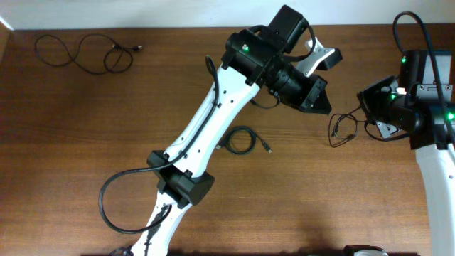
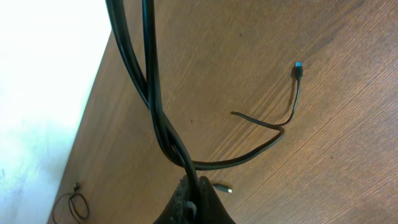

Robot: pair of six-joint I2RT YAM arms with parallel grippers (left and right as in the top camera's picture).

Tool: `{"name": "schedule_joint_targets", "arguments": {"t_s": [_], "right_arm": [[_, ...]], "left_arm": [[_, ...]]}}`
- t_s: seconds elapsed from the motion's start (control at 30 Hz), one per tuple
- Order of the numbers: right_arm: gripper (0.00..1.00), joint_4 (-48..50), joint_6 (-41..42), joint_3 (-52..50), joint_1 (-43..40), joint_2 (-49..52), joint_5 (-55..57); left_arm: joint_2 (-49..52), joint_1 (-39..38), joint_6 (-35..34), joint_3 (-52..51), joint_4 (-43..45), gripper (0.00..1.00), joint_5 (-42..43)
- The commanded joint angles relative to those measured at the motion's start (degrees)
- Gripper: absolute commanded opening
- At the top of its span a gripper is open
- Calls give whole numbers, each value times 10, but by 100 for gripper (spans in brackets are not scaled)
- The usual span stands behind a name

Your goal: Untangle cables

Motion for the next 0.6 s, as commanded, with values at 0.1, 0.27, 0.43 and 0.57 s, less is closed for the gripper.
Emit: {"name": "schedule_joint_targets", "arguments": {"t_s": [0.1, 0.27, 0.43, 0.57], "right_arm": [[4, 0, -18, 1, -3, -5, 13], [4, 2, 1, 1, -3, -5, 13], [4, 2, 17, 1, -3, -5, 13], [4, 2, 42, 1, -3, -4, 11]], "left_arm": [[-6, 3, 14, 11, 3, 4, 13], [-6, -7, 14, 10, -2, 11, 10], [-6, -33, -9, 10, -20, 18, -100], [-6, -59, -11, 9, -13, 22, -124]]}}
